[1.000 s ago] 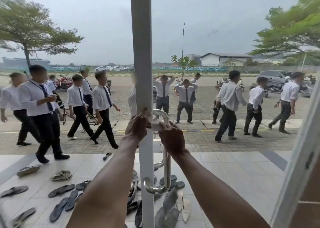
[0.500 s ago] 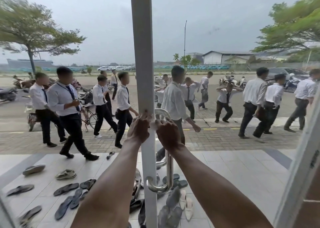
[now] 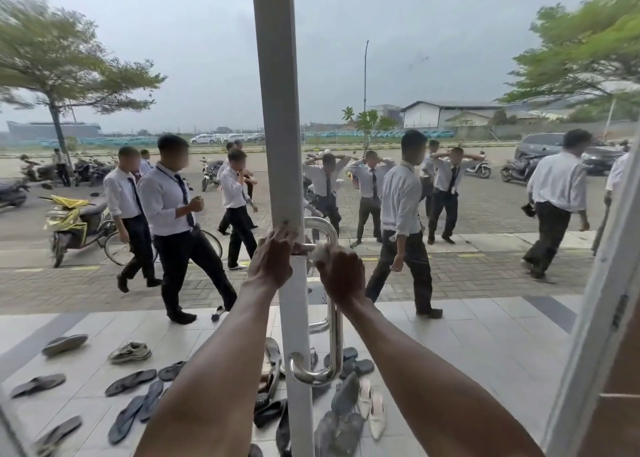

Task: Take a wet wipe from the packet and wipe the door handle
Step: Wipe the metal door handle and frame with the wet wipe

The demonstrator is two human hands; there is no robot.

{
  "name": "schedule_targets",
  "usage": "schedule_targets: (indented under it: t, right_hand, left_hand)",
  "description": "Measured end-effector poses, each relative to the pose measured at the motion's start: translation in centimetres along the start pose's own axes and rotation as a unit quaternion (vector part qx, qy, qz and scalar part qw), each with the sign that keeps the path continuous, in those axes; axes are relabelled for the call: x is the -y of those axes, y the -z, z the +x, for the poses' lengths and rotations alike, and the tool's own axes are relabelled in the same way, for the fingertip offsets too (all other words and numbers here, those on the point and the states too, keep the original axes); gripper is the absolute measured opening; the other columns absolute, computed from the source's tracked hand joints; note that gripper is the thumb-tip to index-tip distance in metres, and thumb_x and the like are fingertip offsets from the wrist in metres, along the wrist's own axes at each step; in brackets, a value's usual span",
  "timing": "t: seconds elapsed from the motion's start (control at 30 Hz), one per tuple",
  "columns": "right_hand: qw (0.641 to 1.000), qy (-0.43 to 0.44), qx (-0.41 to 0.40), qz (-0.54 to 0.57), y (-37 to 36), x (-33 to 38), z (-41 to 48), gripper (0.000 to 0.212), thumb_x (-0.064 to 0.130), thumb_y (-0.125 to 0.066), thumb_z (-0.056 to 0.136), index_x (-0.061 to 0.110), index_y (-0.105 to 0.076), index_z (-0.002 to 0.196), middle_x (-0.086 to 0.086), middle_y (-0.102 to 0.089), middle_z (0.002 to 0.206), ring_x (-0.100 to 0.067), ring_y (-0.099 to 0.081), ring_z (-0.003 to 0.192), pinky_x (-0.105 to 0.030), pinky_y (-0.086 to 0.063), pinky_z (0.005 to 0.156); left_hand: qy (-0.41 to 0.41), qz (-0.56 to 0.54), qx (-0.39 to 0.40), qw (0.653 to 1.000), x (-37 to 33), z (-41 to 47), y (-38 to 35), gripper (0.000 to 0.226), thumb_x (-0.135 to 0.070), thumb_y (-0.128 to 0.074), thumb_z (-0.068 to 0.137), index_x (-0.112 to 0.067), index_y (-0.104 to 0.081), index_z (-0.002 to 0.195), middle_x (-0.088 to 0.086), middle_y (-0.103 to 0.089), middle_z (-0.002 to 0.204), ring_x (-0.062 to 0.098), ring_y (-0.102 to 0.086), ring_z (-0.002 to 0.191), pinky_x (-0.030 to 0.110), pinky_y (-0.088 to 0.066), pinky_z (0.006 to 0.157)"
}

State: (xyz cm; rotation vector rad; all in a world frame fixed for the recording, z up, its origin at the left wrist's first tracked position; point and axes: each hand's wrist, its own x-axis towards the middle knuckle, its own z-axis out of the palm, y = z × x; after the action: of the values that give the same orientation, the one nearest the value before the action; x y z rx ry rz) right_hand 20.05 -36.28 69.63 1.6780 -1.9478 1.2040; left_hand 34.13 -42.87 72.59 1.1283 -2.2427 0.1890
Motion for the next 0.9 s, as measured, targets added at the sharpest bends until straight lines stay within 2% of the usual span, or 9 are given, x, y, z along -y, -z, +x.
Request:
schedule_targets:
  t: [0.07,0.17,0.37,0.47,0.53,0.6,0.7,0.83,0.9]
  right_hand:
    - [0.995,0.069,0.052,-0.04,0.2,1.2,1.7,0.028,0.025,-0.069,0.087,0.009,-0.068,0.11,-0.014,-0.073,0.103,-0.032,-0.068,0.098,-0.039,-0.056,0.084]
    - [0.99,0.09,0.088,-0.06,0.0,2.1,2.6,0.032,0.028,-0.071,0.085,0.012,-0.068,0.112,-0.015,-0.073,0.106,-0.033,-0.067,0.104,-0.04,-0.055,0.087]
    - [1.0,0.003,-0.002,0.013,-0.4,-0.9,0.0,0.032,0.029,-0.075,0.082,0.014,-0.07,0.111,-0.012,-0.075,0.096,-0.029,-0.072,0.088,-0.034,-0.057,0.075]
    - [0.998,-0.033,-0.021,0.048,-0.4,-2.0,-1.5,0.025,0.028,-0.077,0.08,0.009,-0.073,0.097,-0.013,-0.076,0.083,-0.028,-0.073,0.073,-0.024,-0.051,0.063]
    - [0.997,-0.039,-0.029,0.053,-0.4,-2.0,-1.7,0.02,0.026,-0.077,0.08,0.008,-0.073,0.09,-0.013,-0.075,0.077,-0.029,-0.072,0.068,-0.023,-0.049,0.059]
    - [0.998,-0.045,-0.025,0.036,-0.4,-1.3,-1.3,0.018,0.024,-0.068,0.087,0.007,-0.072,0.087,-0.015,-0.075,0.079,-0.031,-0.072,0.072,-0.03,-0.054,0.064]
    - [0.999,0.012,-0.041,-0.007,-0.4,-0.1,0.0,0.024,0.02,-0.051,0.096,0.007,-0.07,0.087,-0.014,-0.073,0.081,-0.031,-0.071,0.075,-0.037,-0.056,0.074]
    - [0.993,0.087,0.038,-0.071,-0.6,2.0,2.0,0.019,0.013,-0.057,0.091,0.011,-0.069,0.106,-0.01,-0.071,0.103,-0.031,-0.067,0.098,-0.041,-0.047,0.098]
    - [0.987,0.114,0.075,-0.082,-0.9,3.0,2.7,0.02,0.014,-0.061,0.088,0.011,-0.07,0.105,-0.01,-0.071,0.102,-0.03,-0.067,0.099,-0.04,-0.045,0.099]
  left_hand:
    - [0.007,-0.006,0.004,1.0,0.2,-0.2,0.1,0.07,0.011,-0.05,0.085,-0.021,-0.047,0.147,0.004,-0.032,0.161,0.026,-0.042,0.142,0.042,-0.038,0.115]
    - [0.01,-0.002,0.008,1.0,0.6,-0.5,0.1,0.072,0.01,-0.049,0.087,-0.025,-0.043,0.149,0.002,-0.028,0.163,0.025,-0.039,0.145,0.043,-0.036,0.116]
    - [0.015,0.013,0.002,1.0,1.2,-1.0,0.0,0.073,0.01,-0.048,0.085,-0.022,-0.039,0.151,0.004,-0.028,0.163,0.024,-0.029,0.15,0.045,-0.034,0.117]
    - [0.008,0.013,-0.009,1.0,0.8,-1.0,0.0,0.072,0.01,-0.048,0.085,-0.019,-0.039,0.151,0.007,-0.031,0.161,0.026,-0.033,0.147,0.045,-0.035,0.116]
    - [0.006,0.011,-0.01,1.0,0.5,-1.0,0.1,0.071,0.009,-0.049,0.086,-0.019,-0.04,0.15,0.007,-0.033,0.16,0.027,-0.036,0.146,0.045,-0.035,0.116]
    - [0.01,0.01,-0.007,1.0,0.3,-1.1,0.2,0.072,0.009,-0.049,0.086,-0.02,-0.039,0.151,0.006,-0.031,0.161,0.027,-0.034,0.146,0.044,-0.034,0.117]
    - [0.012,0.005,-0.004,1.0,0.4,-1.0,0.3,0.073,0.009,-0.049,0.086,-0.022,-0.038,0.152,0.003,-0.03,0.162,0.028,-0.037,0.145,0.044,-0.036,0.115]
    - [0.042,-0.022,-0.018,0.999,0.9,-0.9,0.1,0.068,0.006,-0.049,0.087,-0.021,-0.041,0.149,0.003,-0.032,0.16,0.029,-0.045,0.139,0.044,-0.043,0.11]
    - [0.057,-0.06,-0.054,0.995,0.7,-1.1,-0.1,0.064,0.009,-0.051,0.083,-0.019,-0.05,0.14,0.005,-0.04,0.154,0.03,-0.051,0.133,0.043,-0.048,0.106]
